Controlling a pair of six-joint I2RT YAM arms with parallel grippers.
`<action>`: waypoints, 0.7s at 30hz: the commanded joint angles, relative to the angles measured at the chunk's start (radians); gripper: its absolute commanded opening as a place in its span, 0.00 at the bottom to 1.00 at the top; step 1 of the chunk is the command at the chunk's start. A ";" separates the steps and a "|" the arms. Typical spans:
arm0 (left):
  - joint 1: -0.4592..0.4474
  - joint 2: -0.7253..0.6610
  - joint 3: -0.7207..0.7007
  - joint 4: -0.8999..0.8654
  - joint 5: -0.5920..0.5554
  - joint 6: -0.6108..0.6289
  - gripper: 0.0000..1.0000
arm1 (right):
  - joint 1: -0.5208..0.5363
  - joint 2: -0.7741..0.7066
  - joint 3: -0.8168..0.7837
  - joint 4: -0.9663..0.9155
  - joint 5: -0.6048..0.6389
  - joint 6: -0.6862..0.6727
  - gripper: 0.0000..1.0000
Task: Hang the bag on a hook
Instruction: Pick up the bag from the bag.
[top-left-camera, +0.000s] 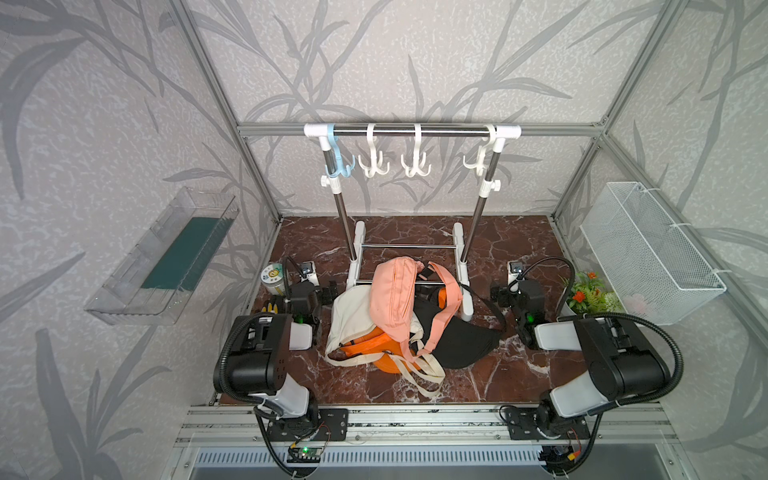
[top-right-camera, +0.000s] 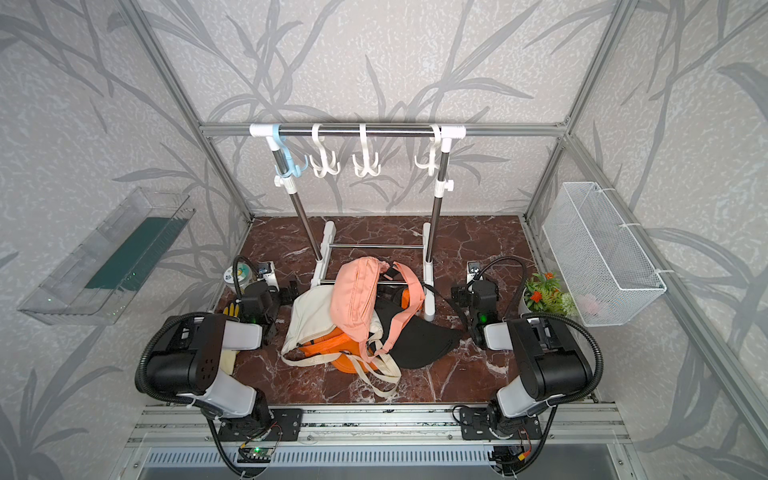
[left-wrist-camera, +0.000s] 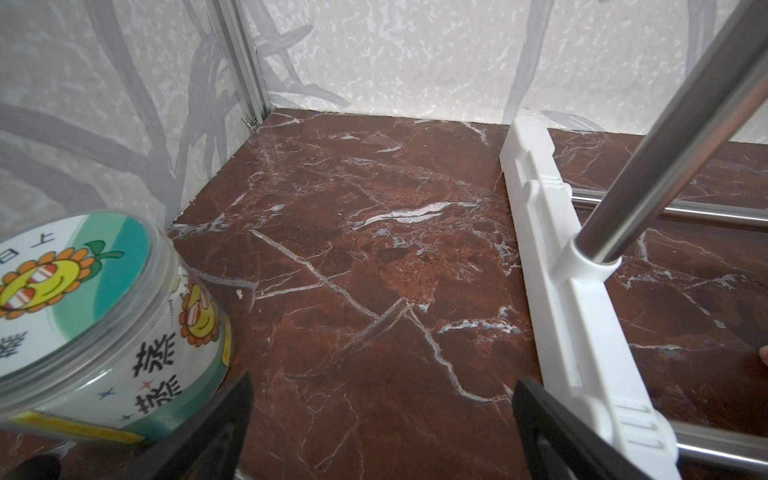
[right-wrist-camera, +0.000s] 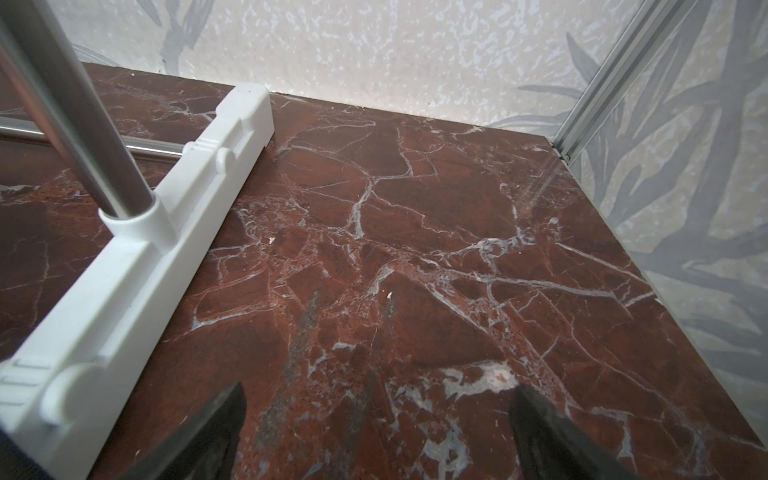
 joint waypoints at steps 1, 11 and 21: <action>0.006 -0.066 0.005 -0.015 -0.023 -0.008 0.99 | 0.024 -0.138 0.103 -0.225 0.073 -0.013 0.99; 0.048 -0.565 0.218 -0.647 -0.049 -0.205 0.95 | -0.007 -0.523 0.260 -0.814 -0.483 0.300 0.87; 0.054 -0.584 0.244 -0.620 0.137 -0.280 0.87 | 0.496 -0.464 0.435 -1.438 -0.113 0.621 0.74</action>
